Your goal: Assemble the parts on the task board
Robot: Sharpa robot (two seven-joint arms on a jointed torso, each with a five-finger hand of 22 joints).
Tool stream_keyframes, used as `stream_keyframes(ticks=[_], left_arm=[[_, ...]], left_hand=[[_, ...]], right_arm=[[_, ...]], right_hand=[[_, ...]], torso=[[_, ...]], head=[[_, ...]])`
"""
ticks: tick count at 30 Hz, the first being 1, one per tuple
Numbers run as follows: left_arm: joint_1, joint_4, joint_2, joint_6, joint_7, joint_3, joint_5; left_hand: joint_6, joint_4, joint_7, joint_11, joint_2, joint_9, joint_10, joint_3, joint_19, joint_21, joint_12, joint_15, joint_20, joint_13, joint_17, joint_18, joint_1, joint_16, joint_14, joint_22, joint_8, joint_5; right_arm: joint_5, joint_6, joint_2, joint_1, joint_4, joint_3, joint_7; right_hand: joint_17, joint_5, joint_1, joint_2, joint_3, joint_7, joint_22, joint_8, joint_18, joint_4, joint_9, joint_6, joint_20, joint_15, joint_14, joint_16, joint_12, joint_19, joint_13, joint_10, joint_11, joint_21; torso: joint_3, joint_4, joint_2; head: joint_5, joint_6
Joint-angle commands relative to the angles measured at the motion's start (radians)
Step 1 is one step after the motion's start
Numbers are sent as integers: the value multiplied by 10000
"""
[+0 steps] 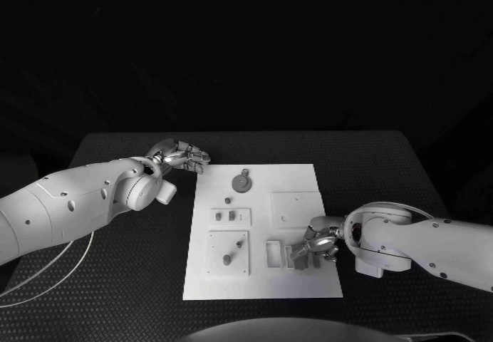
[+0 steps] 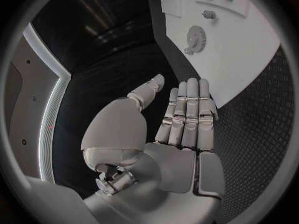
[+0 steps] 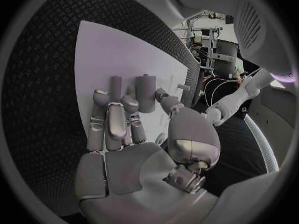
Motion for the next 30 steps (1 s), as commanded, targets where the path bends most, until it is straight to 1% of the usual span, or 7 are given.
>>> stream_keyframes(ticks=[1, 4, 6, 8, 16, 23, 30], left_arm=[[4, 26, -7, 113, 37, 5, 57], [5, 11, -7, 105, 36, 4, 57], [5, 10, -7, 105, 37, 4, 57], [5, 8, 1, 106, 39, 4, 57], [5, 2, 4, 107, 29, 4, 58], [5, 2, 23, 132, 23, 4, 58], [6, 6, 41, 152, 15, 4, 58]], left_hand=[[-14, 6, -29, 36, 0, -17, -24, -43, 28, -13, -34, 13, 5, 14, 16, 21, -123, -64, 47, -17, 61, -13], [-14, 6, -29, 36, 0, -17, -25, -43, 27, -14, -34, 13, 5, 14, 19, 21, -122, -66, 47, -17, 61, -13], [-13, 6, -29, 36, 0, -18, -24, -42, 27, -13, -33, 12, 5, 14, 21, 21, -121, -68, 48, -17, 61, -13], [-13, 6, -30, 36, 0, -18, -24, -42, 27, -13, -33, 12, 5, 14, 23, 22, -120, -69, 49, -18, 62, -13], [-11, 6, -30, 35, -1, -19, -23, -41, 27, -12, -32, 12, 4, 15, 34, 22, -117, -77, 51, -19, 64, -13], [-10, 6, -31, 34, -3, -20, -22, -41, 26, -12, -31, 12, 5, 15, 41, 22, -116, -82, 52, -20, 65, -13], [-10, 10, -31, 35, -3, -22, -23, -42, 26, -11, -31, 13, 6, 16, 49, 21, -118, -89, 52, -21, 66, -13]], right_arm=[[338, -216, -149, -68, 73, -54, 219], [600, -250, -273, -46, 228, -51, 437], [698, -253, -306, 15, 319, -50, 494], [753, -300, -331, 101, 408, -49, 507], [949, -523, -376, 391, 635, -45, 466], [1019, -531, -207, 408, 648, -44, 377], [1235, -394, 328, 408, 345, -50, 17]], right_hand=[[-30, 10, 88, 517, 75, -18, 185, 117, 108, -384, 76, 155, 23, -45, -3, 55, 63, -63, -28, 49, -107, 52], [-90, 11, -52, 712, 143, -59, 179, 140, 108, -718, 78, 306, 33, -71, -7, 71, 58, -57, -73, 78, -140, 66], [-118, 13, -93, 759, 200, -79, 175, 142, 108, -924, 76, 373, 34, -88, 0, 82, 55, -45, -100, 99, -159, 72], [-141, 13, -121, 777, 226, -87, 173, 140, 108, -1010, 74, 405, 35, -94, 0, 85, 52, -37, -115, 109, -167, 74], [-152, 13, -217, 765, 236, -96, 167, 136, 108, -1053, 70, 446, 41, -102, 12, 97, 49, -18, -135, 125, -176, 76], [-154, 13, -251, 750, 242, -99, 165, 130, 108, -1060, 66, 453, 41, -106, 18, 102, 47, -10, -143, 130, -179, 76], [-162, 13, -305, 722, 249, -100, 162, 120, 108, -1059, 61, 459, 43, -108, 19, 107, 44, -6, -153, 134, -181, 73]], torso=[[-2, 6, -1], [-3, -7, -4], [-4, -9, -7], [-2, -9, -4], [1, -2, 0], [-7, 5, 2], [-13, 10, 1]], head=[[18, -7], [28, -4], [29, 0], [19, 17], [33, 29], [71, 29], [43, 32]])
